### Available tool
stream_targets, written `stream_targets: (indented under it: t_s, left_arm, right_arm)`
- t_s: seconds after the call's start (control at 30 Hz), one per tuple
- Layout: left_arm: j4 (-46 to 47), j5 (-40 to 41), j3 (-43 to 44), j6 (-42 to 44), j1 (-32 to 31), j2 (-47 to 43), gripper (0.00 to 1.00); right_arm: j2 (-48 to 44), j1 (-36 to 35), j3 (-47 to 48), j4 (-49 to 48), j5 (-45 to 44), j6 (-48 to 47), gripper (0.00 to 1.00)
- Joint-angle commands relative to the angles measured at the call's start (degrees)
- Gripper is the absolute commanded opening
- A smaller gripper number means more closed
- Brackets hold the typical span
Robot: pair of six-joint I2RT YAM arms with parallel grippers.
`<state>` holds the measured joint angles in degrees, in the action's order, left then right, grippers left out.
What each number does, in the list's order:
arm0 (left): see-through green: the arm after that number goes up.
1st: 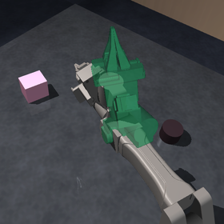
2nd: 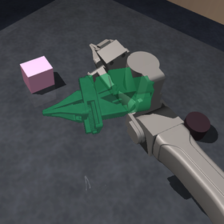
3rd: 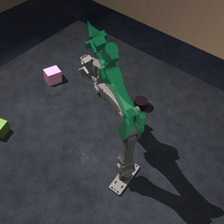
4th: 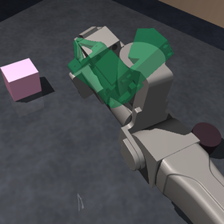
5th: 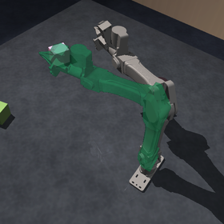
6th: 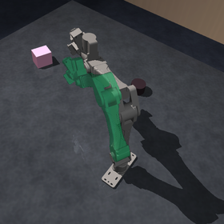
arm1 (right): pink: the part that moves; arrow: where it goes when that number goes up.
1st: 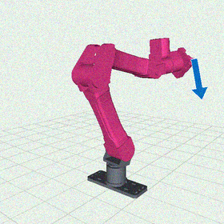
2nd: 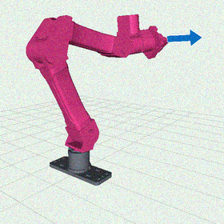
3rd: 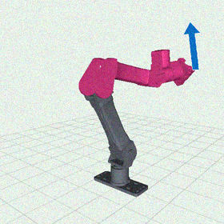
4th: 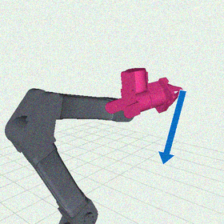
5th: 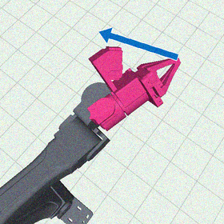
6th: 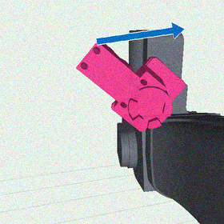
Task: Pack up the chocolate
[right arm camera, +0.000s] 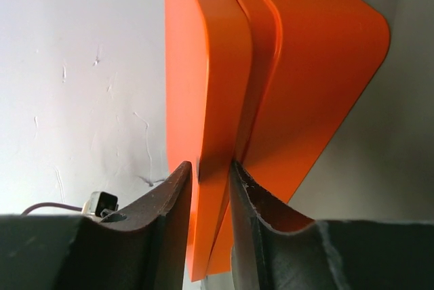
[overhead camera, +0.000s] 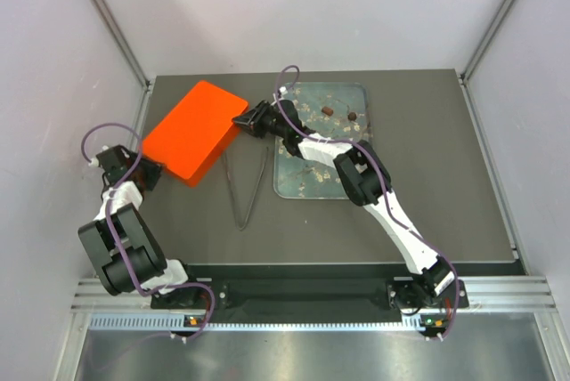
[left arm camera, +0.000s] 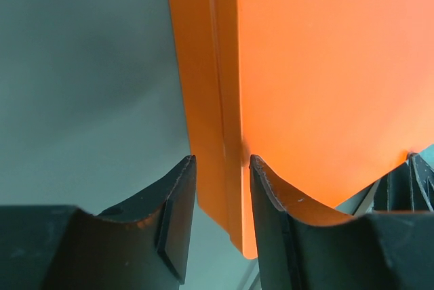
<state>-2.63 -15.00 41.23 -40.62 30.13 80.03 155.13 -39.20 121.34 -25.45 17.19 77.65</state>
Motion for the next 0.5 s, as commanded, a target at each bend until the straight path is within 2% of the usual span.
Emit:
stream_targets:
  t_s: [0.0,0.47]
  left_arm:
    - [4.30,-0.90,2.27,-0.51,0.19,-0.40,0.42]
    - [5.45,-1.52,3.42,-1.04,0.19,0.13,0.41]
  right_arm:
    - [0.09,0.00,4.17,-5.48,-0.75,-0.13,0.29]
    - [-0.27,0.18,4.08,-3.91,-0.84,-0.57,0.33]
